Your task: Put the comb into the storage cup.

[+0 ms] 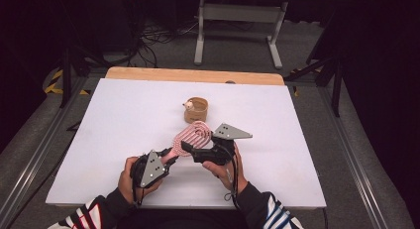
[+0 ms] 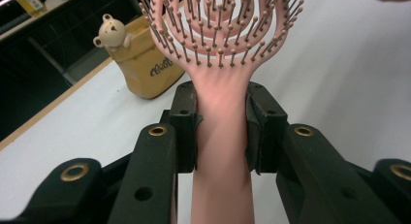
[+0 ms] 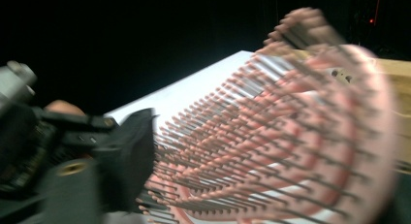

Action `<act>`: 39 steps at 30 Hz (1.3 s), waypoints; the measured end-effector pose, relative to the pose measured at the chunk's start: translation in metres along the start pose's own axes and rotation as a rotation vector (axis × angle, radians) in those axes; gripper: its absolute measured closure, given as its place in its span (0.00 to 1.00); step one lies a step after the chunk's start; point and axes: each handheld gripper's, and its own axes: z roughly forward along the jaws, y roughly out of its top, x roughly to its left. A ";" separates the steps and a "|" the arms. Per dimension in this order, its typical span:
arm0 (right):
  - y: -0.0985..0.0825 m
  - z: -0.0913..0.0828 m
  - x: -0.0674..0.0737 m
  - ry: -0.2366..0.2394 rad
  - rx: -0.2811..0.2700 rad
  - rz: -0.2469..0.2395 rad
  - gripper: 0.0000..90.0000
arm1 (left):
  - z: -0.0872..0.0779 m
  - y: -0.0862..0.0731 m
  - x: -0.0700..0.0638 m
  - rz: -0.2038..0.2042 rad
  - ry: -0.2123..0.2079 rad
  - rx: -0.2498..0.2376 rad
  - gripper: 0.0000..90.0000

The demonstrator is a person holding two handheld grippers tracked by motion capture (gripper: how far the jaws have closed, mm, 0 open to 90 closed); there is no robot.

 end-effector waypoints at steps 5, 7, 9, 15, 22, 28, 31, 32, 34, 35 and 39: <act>-0.002 -0.006 -0.003 0.056 -0.047 0.063 0.60 | 0.003 -0.002 -0.002 0.015 -0.020 0.018 0.77; -0.003 -0.007 -0.002 0.090 -0.051 0.071 0.63 | 0.003 -0.002 -0.004 0.026 -0.022 0.018 0.77; -0.002 -0.008 0.001 0.113 -0.046 0.053 0.65 | 0.003 -0.002 -0.006 0.036 -0.022 0.023 0.77; 0.000 -0.011 0.011 0.130 -0.060 -0.016 0.68 | 0.002 -0.002 -0.003 0.038 -0.017 0.008 0.77; 0.003 -0.016 0.022 0.111 -0.083 -0.110 0.69 | 0.000 -0.002 0.001 0.018 -0.026 -0.016 0.75; 0.009 -0.024 0.025 0.093 -0.101 -0.165 0.69 | -0.002 -0.003 0.004 0.012 -0.028 -0.021 0.70; 0.011 -0.028 0.027 0.073 -0.108 -0.220 0.69 | -0.003 -0.003 0.006 0.005 -0.033 -0.022 0.66; 0.011 -0.028 0.027 0.073 -0.108 -0.220 0.69 | -0.003 -0.003 0.006 0.005 -0.033 -0.022 0.65; 0.012 -0.031 0.029 0.063 -0.109 -0.254 0.69 | -0.003 -0.004 0.008 0.003 -0.034 -0.015 0.62; 0.013 -0.031 0.029 0.062 -0.112 -0.255 0.69 | -0.003 -0.004 0.008 0.002 -0.035 -0.013 0.61; 0.013 -0.033 0.028 0.051 -0.113 -0.262 0.69 | -0.003 -0.005 0.011 -0.005 -0.035 -0.007 0.54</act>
